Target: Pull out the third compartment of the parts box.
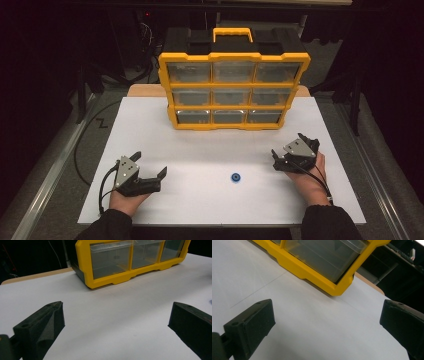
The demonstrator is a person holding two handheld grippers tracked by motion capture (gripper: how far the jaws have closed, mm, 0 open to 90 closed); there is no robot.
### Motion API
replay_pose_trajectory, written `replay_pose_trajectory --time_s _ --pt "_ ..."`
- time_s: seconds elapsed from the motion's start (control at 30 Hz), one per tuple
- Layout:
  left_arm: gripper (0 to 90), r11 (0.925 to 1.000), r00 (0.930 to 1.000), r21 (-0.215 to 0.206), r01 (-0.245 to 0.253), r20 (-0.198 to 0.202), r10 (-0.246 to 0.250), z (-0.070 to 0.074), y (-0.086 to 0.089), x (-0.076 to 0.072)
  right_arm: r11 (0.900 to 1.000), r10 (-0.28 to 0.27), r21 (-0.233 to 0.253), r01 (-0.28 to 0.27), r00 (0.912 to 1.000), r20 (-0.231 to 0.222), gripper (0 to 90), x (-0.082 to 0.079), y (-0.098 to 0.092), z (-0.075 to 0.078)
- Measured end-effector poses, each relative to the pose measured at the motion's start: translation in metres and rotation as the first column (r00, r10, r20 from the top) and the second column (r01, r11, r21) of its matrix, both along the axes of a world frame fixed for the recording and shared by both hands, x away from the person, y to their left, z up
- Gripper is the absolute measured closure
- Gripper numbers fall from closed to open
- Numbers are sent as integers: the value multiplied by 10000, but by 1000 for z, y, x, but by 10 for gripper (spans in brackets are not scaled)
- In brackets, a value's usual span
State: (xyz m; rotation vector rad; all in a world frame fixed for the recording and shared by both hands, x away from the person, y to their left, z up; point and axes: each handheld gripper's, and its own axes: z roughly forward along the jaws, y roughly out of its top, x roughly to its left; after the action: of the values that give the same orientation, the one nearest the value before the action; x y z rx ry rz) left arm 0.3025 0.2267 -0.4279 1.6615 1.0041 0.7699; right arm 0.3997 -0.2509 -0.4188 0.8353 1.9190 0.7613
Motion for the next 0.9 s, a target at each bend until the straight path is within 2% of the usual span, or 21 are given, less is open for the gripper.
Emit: replay_pose_trajectory --time_s 0.2,0.3,0.43,0.53,0.57,0.67,0.7,0.8,0.87,0.9 --pt "8 10000 10000 -29 73 58 -73 -1 -1 0 9983 64 -574 -55 9998 167 8 -1 5 -2" --pt "7 9994 9994 26 338 106 -338 -2 -4 0 9948 196 -1006 -164 9993 313 8 -2 7 -3" --pt "7 9991 9991 84 411 76 -411 -2 -4 0 9897 216 -1426 -146 9986 479 8 -3 9 -3" --pt "5 9993 9992 90 374 163 -375 -2 -4 -1 9876 254 -1558 -168 9983 534 8 -3 10 -4" --pt "3 9993 9992 111 354 194 -357 -2 -4 -1 9843 294 -1755 -187 9979 586 9 -4 11 -5" --pt "3 9997 9993 134 215 300 -218 -2 -4 -2 9812 302 -1921 -174 9975 642 9 -4 12 -5" --pt "3 9997 9994 109 213 267 -215 -1 -4 -2 9749 342 -2221 -171 9967 735 9 -5 14 -5" --pt "3 9996 9994 44 289 206 -290 -1 -4 -2 9658 402 -2588 -168 9956 852 9 -6 16 -5" --pt "5 9993 9991 40 364 234 -365 -1 -5 -2 9638 395 -2662 -145 9953 888 9 -7 17 -5" --pt "6 9992 9989 80 398 250 -400 -1 -5 -2 9575 467 -2879 -169 9942 967 9 -7 19 -4"
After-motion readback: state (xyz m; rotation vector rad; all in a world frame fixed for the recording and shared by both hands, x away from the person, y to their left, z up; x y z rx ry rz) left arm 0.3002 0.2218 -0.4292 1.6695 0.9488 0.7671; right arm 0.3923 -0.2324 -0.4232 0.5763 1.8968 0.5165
